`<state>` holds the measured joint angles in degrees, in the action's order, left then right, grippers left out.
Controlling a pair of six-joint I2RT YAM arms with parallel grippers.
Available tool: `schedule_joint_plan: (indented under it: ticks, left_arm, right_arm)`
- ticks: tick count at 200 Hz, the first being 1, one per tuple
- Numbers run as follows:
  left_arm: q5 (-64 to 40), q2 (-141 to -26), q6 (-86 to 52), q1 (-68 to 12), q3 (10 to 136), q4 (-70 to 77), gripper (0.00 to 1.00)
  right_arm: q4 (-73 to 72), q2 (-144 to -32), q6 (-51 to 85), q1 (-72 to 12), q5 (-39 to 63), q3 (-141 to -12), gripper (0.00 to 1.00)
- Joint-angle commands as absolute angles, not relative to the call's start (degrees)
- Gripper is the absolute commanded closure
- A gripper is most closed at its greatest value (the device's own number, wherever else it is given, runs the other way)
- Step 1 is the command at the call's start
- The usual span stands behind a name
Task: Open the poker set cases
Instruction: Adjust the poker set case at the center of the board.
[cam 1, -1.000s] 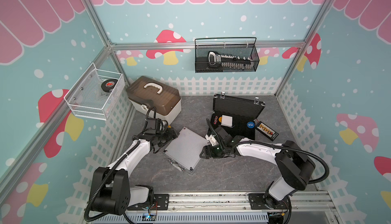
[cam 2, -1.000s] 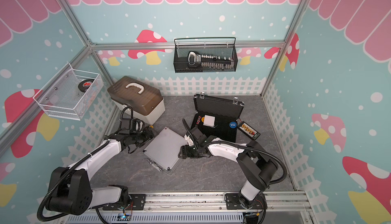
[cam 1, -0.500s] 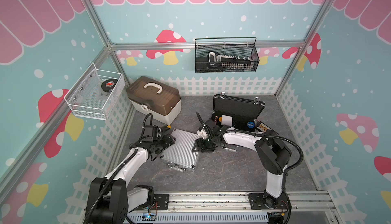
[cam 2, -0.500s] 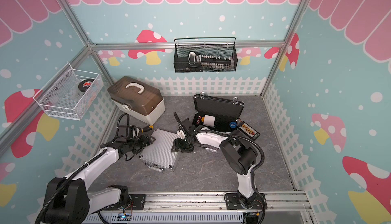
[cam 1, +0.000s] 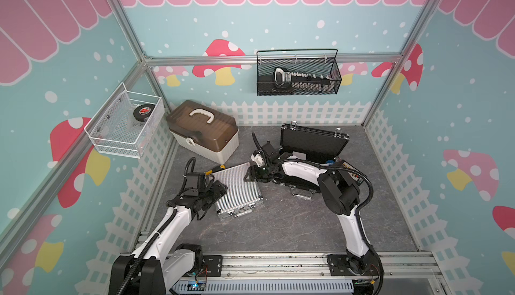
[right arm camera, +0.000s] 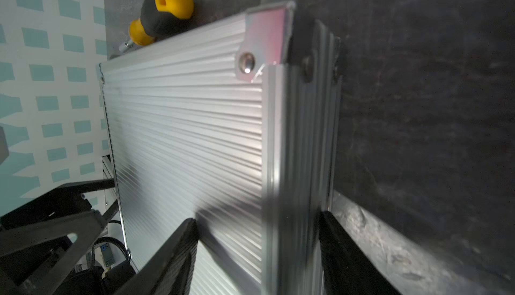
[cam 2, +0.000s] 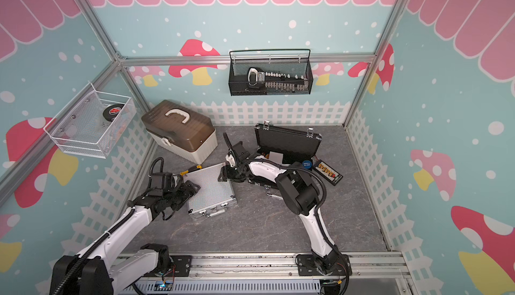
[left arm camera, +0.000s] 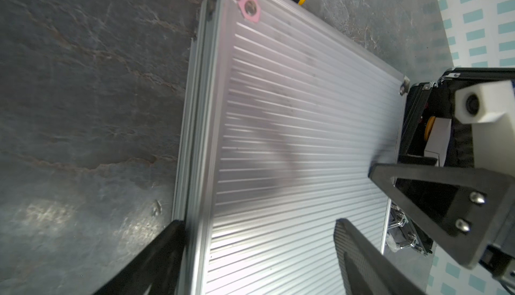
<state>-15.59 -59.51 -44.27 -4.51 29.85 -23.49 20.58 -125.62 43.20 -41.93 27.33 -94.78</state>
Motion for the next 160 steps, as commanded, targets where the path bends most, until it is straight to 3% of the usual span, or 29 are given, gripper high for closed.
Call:
schedule_joint_plan:
  ticks: [1,61,95,123,160]
  left_arm:
    - [-25.5,-59.9,-48.2,-6.1,28.4,-21.5,0.17]
    - [-19.4,-57.1,-48.9,-6.1,27.7,-23.3,0.17]
    - [-17.6,-56.5,-49.1,-5.9,28.0,-24.9,0.17]
    - [-16.8,-55.4,-49.0,-6.0,28.6,-25.6,0.18]
    - [-17.3,-54.8,-47.5,-5.9,29.0,-25.7,0.17]
  right_arm:
    - [19.5,-126.5,40.7,-44.4,30.5,-97.9,0.33]
    - [27.1,-116.3,33.7,-43.5,18.5,-97.4,0.20]
    - [28.1,-106.5,31.9,-43.5,11.6,-91.3,0.19]
    - [24.5,-98.0,32.2,-44.1,10.7,-80.3,0.25]
    - [3.0,-87.3,31.0,-48.0,20.4,-57.7,0.36]
